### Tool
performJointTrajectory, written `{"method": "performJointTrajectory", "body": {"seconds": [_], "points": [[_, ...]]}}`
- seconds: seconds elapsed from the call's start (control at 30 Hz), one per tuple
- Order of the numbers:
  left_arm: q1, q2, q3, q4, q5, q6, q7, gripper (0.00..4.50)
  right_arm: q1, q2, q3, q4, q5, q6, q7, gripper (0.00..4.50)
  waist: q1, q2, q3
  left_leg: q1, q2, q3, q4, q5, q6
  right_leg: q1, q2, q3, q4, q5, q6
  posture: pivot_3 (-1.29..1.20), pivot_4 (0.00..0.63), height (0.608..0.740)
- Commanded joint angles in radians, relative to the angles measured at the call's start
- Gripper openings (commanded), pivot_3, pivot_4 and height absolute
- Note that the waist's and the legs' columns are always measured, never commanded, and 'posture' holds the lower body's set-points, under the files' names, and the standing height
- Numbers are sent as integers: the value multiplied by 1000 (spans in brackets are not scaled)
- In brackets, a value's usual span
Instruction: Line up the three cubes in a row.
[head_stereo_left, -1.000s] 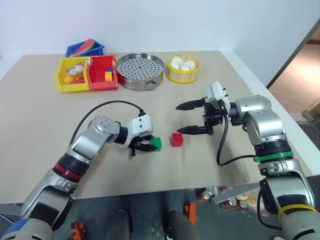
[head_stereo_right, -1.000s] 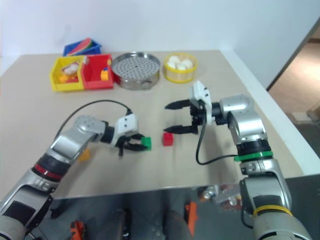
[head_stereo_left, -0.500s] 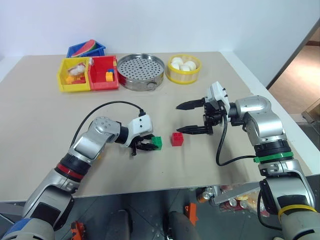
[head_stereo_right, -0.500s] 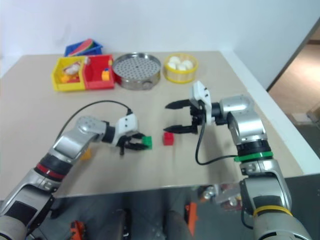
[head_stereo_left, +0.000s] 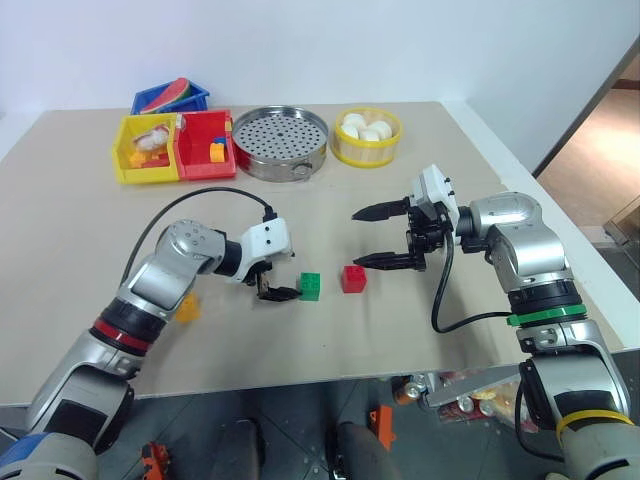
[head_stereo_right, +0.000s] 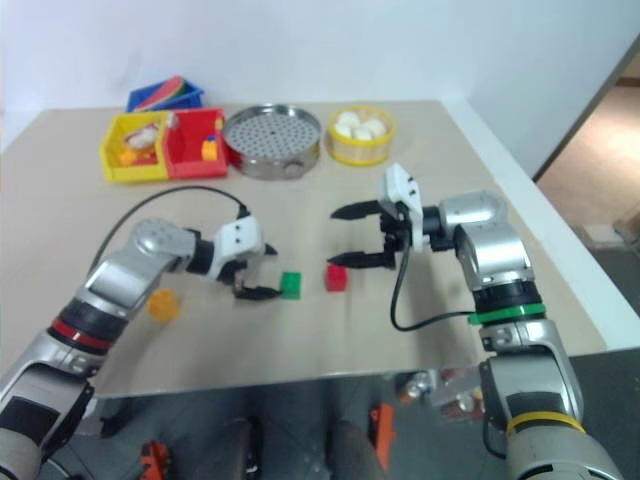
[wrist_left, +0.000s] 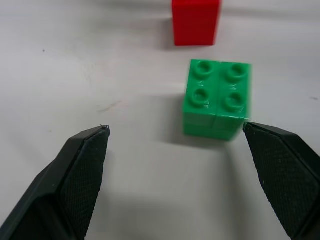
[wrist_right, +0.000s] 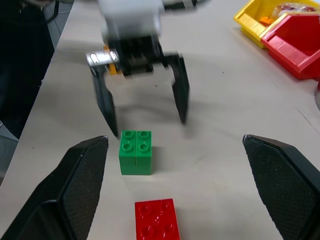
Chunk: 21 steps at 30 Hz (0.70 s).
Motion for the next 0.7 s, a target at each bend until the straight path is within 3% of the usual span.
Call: {"method": "performJointTrajectory", "body": {"seconds": [0.03,0.17,0.37,0.53,0.7], "points": [[30,45,98,-133,-79,85,-7,4432,-17,-18,-16,-13,3,-10,5,4500,0,0,0,0,0,0,0,0,0,0,0,0,0,0,0,0,150,740],[71,66,219,-254,-165,223,64,4432,-21,-24,-21,-5,3,-11,6,4500,0,0,0,0,0,0,0,0,0,0,0,0,0,0,0,0,150,740],[211,64,418,-426,-215,288,239,4432,-18,-24,-19,6,1,-22,14,4500,-1,0,0,0,0,0,0,0,0,0,0,0,0,0,0,0,150,740],[471,-92,612,-633,-181,236,511,4432,-28,-14,-18,35,-1,-38,18,4500,-2,0,0,1,1,1,0,0,0,1,0,1,0,0,0,0,150,740],[678,-261,684,-805,-114,165,741,4432,-43,-3,2,73,-11,-61,48,4500,1,0,0,1,0,0,0,0,0,2,-1,1,-1,0,0,0,150,740]]}}
